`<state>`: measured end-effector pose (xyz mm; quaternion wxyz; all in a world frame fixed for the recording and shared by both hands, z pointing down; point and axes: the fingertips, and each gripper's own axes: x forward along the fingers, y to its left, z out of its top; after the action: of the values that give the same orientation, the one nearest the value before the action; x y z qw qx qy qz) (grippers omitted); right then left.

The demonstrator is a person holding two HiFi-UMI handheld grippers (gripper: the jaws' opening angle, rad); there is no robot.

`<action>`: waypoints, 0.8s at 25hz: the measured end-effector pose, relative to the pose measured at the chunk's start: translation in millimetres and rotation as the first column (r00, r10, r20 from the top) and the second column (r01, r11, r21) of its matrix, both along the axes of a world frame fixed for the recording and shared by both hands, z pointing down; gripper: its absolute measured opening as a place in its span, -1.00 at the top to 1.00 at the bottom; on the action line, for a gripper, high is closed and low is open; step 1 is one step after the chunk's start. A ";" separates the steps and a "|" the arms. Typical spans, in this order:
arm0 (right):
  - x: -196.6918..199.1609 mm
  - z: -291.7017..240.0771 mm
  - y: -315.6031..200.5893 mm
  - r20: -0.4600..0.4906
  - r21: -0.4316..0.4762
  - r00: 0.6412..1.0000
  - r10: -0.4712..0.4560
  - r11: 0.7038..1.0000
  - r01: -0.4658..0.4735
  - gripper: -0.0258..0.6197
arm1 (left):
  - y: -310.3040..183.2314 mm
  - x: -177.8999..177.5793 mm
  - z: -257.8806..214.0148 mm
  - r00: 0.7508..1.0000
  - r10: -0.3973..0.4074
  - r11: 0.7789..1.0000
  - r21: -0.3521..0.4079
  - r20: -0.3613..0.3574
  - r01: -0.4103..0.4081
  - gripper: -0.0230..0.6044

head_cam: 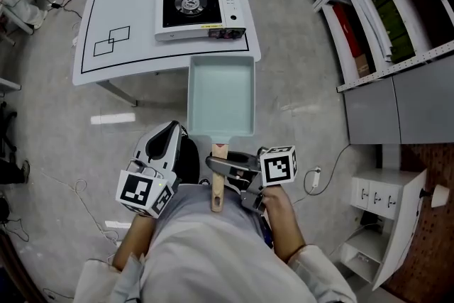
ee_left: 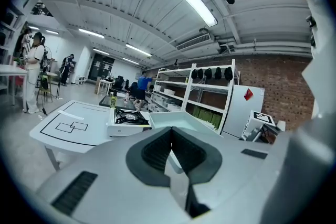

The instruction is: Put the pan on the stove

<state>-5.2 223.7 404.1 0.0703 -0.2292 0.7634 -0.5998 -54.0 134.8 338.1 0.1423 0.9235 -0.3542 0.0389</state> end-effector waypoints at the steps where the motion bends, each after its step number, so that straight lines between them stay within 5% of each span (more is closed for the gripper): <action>1: 0.7 -0.4 -8.3 0.001 0.001 1.000 0.002 1.000 -0.002 0.36 | -7.8 -0.4 -1.2 1.000 0.000 1.000 -0.002 0.007 0.000 0.91; 20: -6.4 -12.4 -160.0 0.000 0.014 1.000 0.026 1.000 -0.026 0.36 | -148.4 -21.1 -8.1 1.000 0.004 1.000 -0.010 0.018 -0.004 0.91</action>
<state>-11.6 63.8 391.8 0.0798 -0.2388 0.7644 -0.5935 -75.2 -13.6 330.1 0.1438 0.9230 -0.3535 0.0491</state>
